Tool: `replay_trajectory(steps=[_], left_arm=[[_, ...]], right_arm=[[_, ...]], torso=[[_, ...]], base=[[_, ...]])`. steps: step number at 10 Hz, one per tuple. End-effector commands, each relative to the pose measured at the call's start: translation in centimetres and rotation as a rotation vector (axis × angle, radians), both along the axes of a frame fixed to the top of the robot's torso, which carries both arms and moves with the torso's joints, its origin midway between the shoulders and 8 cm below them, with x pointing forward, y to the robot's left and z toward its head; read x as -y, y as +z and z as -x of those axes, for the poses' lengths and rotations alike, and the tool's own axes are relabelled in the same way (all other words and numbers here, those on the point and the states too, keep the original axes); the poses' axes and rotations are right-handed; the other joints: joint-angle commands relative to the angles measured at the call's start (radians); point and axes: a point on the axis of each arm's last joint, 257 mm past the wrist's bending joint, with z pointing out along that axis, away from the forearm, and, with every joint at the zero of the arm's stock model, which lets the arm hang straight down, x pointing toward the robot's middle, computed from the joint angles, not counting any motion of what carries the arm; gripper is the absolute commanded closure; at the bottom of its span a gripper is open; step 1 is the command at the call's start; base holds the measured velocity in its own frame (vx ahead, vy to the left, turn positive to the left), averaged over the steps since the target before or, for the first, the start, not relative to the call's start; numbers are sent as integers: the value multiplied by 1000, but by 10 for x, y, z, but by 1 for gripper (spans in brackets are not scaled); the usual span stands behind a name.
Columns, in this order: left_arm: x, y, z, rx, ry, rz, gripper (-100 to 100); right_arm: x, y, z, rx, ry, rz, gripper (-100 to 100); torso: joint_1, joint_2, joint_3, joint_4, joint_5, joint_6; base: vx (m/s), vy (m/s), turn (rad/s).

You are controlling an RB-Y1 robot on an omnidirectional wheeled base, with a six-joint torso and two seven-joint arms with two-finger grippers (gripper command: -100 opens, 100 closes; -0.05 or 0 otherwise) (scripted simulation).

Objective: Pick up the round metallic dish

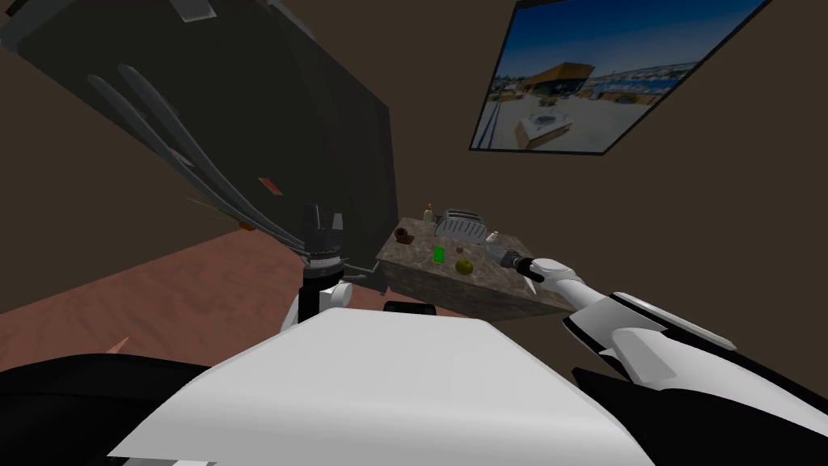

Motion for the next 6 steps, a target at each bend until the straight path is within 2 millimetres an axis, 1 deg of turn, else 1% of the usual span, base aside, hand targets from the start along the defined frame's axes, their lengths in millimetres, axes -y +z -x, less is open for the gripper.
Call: replay_trajectory(steps=[1,2,3,6], left_arm=[[0,0,0,0,0,0,0],[0,0,0,0,0,0,0],[0,0,0,0,0,0,0],[0,0,0,0,0,0,0]], right_arm=[[4,0,6,2,-10,-3,-100],[3,0,4,1,-5,0,-100],[4,0,4,1,-6,0,100],[4,0,4,0,-5,1,100]], torso=[[0,0,0,0,0,0],[0,0,0,0,0,0],[-1,1,0,0,0,0],[-1,2,1,1,0,1]], base=[[16,10,59],[6,3,0],[0,0,0],[0,0,0]])
